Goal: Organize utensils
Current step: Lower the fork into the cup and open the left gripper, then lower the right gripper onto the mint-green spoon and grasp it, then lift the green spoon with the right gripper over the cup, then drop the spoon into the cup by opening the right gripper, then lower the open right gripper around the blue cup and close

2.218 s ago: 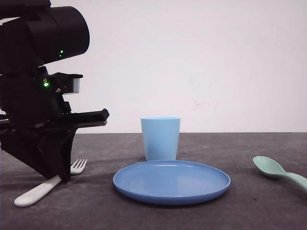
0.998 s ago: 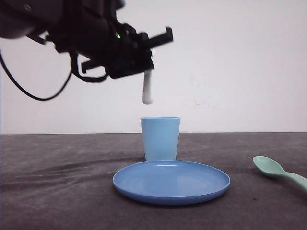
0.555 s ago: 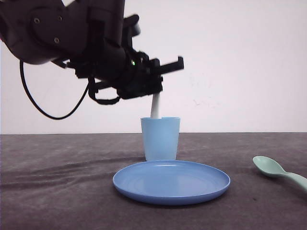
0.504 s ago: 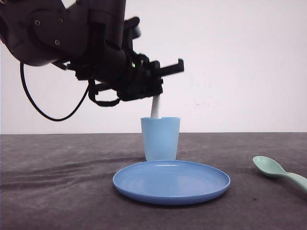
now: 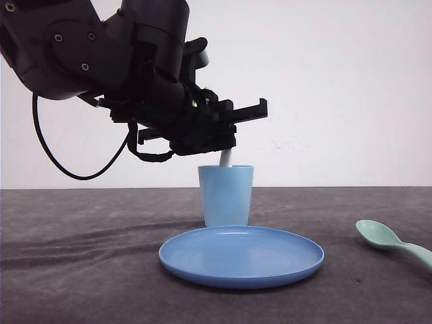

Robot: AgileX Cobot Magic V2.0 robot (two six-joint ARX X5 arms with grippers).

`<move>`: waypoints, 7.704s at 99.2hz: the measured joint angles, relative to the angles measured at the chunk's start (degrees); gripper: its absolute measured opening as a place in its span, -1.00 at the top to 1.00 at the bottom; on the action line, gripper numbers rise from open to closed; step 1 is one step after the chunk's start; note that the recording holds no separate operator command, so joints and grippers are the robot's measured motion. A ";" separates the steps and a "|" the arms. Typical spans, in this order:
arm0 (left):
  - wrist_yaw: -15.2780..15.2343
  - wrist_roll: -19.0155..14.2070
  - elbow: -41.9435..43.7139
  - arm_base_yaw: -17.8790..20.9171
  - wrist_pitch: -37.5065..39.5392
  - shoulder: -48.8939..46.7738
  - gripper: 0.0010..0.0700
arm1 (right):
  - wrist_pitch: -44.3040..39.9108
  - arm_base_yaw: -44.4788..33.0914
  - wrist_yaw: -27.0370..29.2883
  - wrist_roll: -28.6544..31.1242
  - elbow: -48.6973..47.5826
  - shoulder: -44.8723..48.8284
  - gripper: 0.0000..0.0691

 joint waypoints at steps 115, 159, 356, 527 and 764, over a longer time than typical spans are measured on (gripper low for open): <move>-0.09 0.87 0.02 -1.07 -54.95 -43.04 0.33 | -10.23 17.18 3.93 10.43 0.00 20.11 -0.21; -0.04 -0.46 0.02 -1.11 -71.73 -54.03 0.33 | -5.95 20.00 4.52 13.18 0.00 33.86 -0.21; 4.09 -6.49 0.02 -1.44 -77.42 -55.54 0.33 | 52.61 33.03 12.02 2.99 9.62 49.90 0.77; 4.11 -6.49 0.02 -1.53 -78.99 -55.54 0.33 | 23.21 34.34 11.82 2.60 9.64 24.65 0.26; 4.09 -6.25 0.02 -1.53 -79.52 -55.54 0.33 | 29.40 33.64 8.59 18.27 15.91 57.48 -0.97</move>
